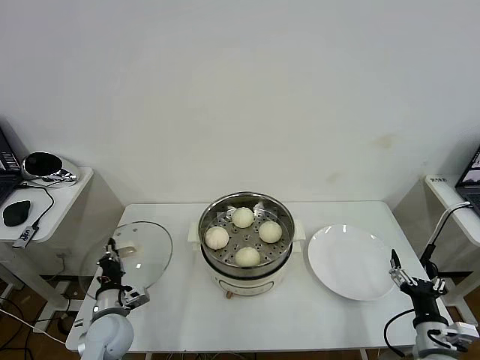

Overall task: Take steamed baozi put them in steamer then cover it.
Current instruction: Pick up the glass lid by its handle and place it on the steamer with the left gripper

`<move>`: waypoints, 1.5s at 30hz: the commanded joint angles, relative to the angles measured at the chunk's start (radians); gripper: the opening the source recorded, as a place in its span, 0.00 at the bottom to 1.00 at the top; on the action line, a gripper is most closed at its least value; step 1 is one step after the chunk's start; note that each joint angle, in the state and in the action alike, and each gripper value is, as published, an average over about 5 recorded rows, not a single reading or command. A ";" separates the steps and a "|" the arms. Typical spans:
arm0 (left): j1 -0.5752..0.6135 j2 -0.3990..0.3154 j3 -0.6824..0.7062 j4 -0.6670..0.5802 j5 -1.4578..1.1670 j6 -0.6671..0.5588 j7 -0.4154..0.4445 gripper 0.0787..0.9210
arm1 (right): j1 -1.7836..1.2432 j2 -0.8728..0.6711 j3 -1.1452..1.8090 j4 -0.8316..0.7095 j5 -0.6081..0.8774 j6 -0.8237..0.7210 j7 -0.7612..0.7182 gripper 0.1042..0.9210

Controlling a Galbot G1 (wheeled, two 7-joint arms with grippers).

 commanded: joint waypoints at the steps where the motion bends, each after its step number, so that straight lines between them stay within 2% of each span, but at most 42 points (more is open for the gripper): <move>1: 0.020 0.015 0.006 -0.286 0.181 0.284 0.185 0.08 | 0.000 0.001 -0.016 -0.007 0.000 0.001 0.001 0.88; 7: -0.030 -0.035 0.077 -0.337 0.306 0.307 0.281 0.08 | -0.016 0.013 -0.029 -0.002 -0.027 -0.001 -0.002 0.88; 15: -0.124 -0.119 0.239 -0.335 0.401 0.314 0.336 0.08 | -0.033 0.046 -0.032 0.016 -0.064 0.003 -0.008 0.88; 25: -0.275 -0.205 0.411 -0.230 0.458 0.320 0.362 0.08 | -0.045 0.106 -0.016 0.019 -0.109 0.013 -0.007 0.88; 35: -0.302 -0.303 0.561 -0.171 0.495 0.329 0.362 0.08 | -0.044 0.131 -0.001 0.025 -0.119 0.014 -0.006 0.88; 45: -0.336 -0.319 0.635 -0.093 0.417 0.352 0.352 0.08 | -0.037 0.131 -0.010 0.014 -0.124 0.015 -0.007 0.88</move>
